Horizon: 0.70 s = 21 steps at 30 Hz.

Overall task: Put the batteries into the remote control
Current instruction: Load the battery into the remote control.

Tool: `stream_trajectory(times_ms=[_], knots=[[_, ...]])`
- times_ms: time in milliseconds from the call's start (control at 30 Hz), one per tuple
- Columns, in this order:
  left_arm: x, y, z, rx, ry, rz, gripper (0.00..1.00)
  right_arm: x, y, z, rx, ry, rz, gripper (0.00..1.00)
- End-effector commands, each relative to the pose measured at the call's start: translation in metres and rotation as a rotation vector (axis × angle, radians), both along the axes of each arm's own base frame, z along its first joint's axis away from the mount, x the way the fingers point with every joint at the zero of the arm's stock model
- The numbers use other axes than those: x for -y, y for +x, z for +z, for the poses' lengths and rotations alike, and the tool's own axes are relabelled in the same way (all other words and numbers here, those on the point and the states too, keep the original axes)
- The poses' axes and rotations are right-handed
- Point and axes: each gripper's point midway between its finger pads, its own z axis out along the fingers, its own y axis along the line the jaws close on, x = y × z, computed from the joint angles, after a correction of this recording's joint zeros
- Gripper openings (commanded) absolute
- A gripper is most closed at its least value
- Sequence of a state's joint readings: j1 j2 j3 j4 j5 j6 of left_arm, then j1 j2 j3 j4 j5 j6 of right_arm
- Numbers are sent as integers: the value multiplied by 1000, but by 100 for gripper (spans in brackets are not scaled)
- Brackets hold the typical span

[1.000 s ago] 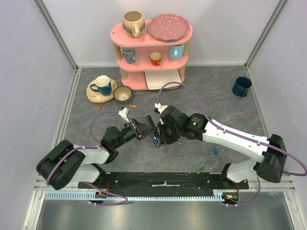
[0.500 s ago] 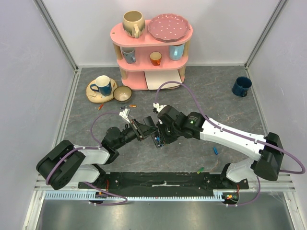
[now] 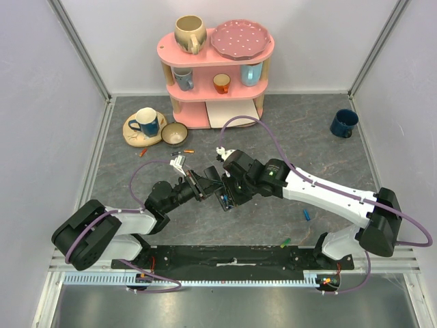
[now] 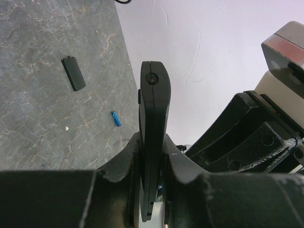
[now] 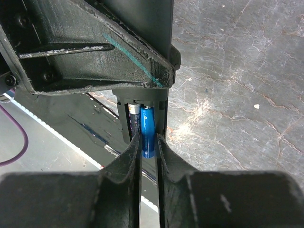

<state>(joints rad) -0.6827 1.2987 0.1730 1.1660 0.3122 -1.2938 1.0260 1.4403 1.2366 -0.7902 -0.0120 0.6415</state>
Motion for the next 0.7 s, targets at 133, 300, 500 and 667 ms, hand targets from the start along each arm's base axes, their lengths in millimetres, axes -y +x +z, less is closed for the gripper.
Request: stream_trajectory(times_ms=[133, 300, 500, 667], knots=[[12, -26, 58, 125, -155, -128, 2, 9, 28, 0, 105, -67, -50, 25], [12, -24, 57, 122, -151, -123, 2, 10, 26, -2, 97, -69, -44, 26], [12, -23, 57, 123, -149, -120, 2, 9, 24, -1, 92, -63, -34, 28], [12, -24, 56, 122, -146, -121, 2, 8, 24, -1, 93, -59, -31, 29]])
